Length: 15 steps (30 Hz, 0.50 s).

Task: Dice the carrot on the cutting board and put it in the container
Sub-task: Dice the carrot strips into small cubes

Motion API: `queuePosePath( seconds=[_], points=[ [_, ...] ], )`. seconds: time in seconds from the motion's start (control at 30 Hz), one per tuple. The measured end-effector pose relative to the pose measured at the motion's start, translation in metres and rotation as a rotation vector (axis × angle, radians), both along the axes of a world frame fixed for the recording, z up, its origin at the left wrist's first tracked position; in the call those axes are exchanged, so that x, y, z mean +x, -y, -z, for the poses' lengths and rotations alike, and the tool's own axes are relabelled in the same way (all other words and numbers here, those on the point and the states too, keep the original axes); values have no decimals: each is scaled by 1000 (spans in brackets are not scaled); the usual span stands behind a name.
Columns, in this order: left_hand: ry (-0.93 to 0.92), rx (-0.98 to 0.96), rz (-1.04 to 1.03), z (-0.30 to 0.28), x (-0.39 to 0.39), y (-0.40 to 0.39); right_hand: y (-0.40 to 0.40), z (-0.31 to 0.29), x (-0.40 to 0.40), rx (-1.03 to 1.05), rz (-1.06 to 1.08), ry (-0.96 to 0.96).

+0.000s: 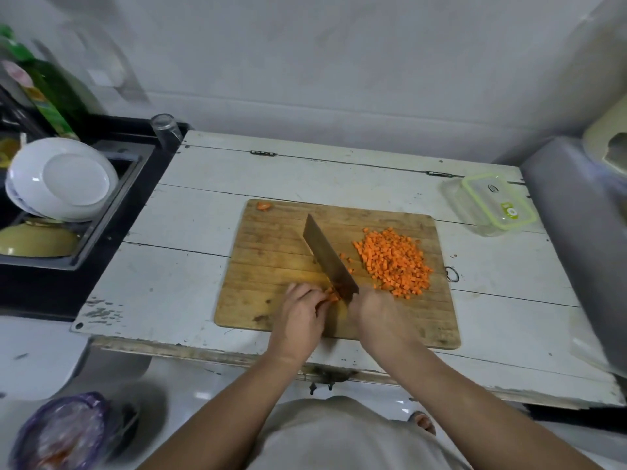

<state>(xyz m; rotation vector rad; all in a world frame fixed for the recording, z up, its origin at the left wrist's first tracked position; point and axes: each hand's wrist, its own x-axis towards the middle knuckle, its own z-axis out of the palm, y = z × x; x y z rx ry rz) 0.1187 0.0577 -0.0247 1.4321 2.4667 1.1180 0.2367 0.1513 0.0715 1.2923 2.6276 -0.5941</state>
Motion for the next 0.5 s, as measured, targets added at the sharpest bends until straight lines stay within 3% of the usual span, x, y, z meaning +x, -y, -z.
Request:
queuePosePath(
  seconds=[0.17, 0.4, 0.5],
  points=[
    [-24, 24, -6, 3, -2, 4, 11, -8, 41, 100, -45, -101],
    [-18, 15, 0, 4, -4, 5, 35, -6, 34, 95, -160, 169],
    [-11, 39, 12, 5, -3, 4, 20, 3, 4, 99, -87, 13]
  ],
)
